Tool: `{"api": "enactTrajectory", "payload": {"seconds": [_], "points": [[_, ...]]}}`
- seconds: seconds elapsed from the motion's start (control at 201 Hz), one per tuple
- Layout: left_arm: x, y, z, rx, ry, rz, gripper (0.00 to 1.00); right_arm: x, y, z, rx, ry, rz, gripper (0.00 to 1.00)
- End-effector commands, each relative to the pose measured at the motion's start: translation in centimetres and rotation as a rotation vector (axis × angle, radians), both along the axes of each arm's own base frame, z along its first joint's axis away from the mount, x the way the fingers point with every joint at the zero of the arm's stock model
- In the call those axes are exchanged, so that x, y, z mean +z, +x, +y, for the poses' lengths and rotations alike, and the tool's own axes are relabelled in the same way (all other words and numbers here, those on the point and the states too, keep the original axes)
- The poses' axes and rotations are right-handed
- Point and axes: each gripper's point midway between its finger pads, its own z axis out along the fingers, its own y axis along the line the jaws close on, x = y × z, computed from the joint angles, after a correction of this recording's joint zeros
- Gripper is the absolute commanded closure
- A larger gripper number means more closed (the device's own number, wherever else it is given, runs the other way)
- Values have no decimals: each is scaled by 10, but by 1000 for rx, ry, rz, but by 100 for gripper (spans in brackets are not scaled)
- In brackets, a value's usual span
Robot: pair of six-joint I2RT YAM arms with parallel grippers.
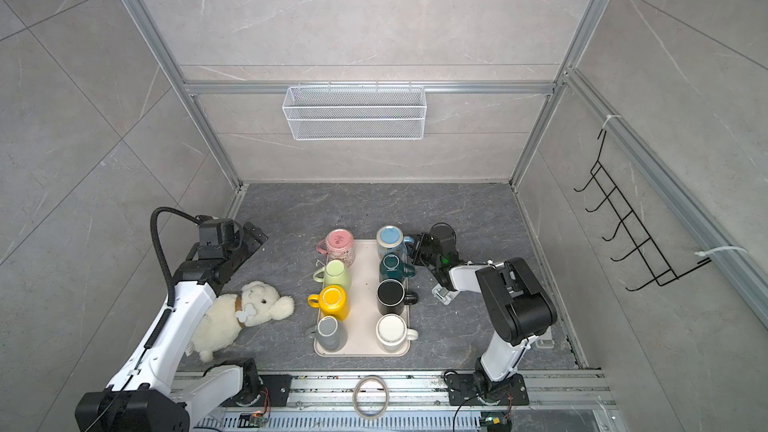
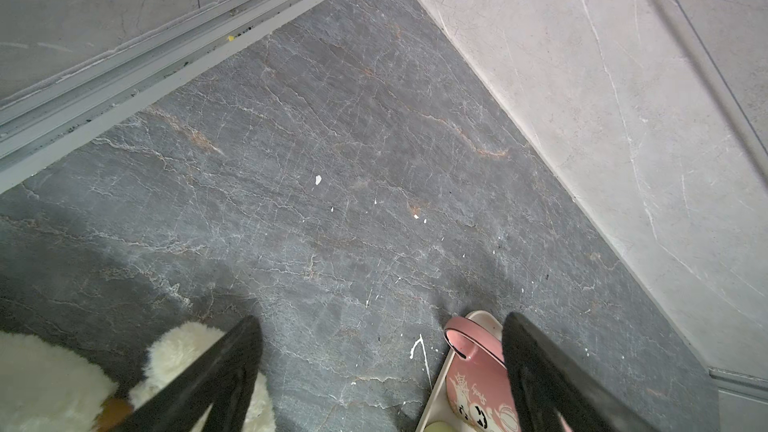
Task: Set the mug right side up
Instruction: 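Close the right gripper on the blue butterfly mug's handle, then lift and rotate the blue mug upright with the right gripper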
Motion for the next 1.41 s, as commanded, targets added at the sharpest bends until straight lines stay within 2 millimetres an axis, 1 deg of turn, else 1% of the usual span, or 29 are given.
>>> {"api": "enactTrajectory", "payload": {"seconds": [0.0,0.239,0.334,0.413,0.518,0.617,0.662,0.906,1.06,1.175,1.314,1.404], "points": [[21,6,4,13,21,-47,8,4,9,3,-29,44,-1,73],[23,6,5,14,30,-48,8,6,24,11,-23,80,-37,89],[25,6,6,15,34,-49,8,8,31,14,-20,89,-55,100],[25,6,6,15,36,-48,8,15,38,18,-10,96,-85,100],[24,6,6,15,36,-45,8,30,48,23,9,94,-159,100],[24,6,5,14,34,-45,8,50,54,27,36,68,-245,100],[24,5,5,15,32,-45,8,58,54,30,53,48,-277,100],[24,4,4,11,27,-45,8,86,50,39,143,-90,-394,100],[25,4,3,6,22,-50,8,111,52,52,210,-155,-507,100],[26,4,1,-6,15,-55,8,134,53,64,266,-221,-602,100],[30,6,-5,-49,13,-66,10,164,47,77,355,-353,-728,100],[35,8,-9,-79,15,-80,11,187,34,86,435,-507,-812,100]]}}
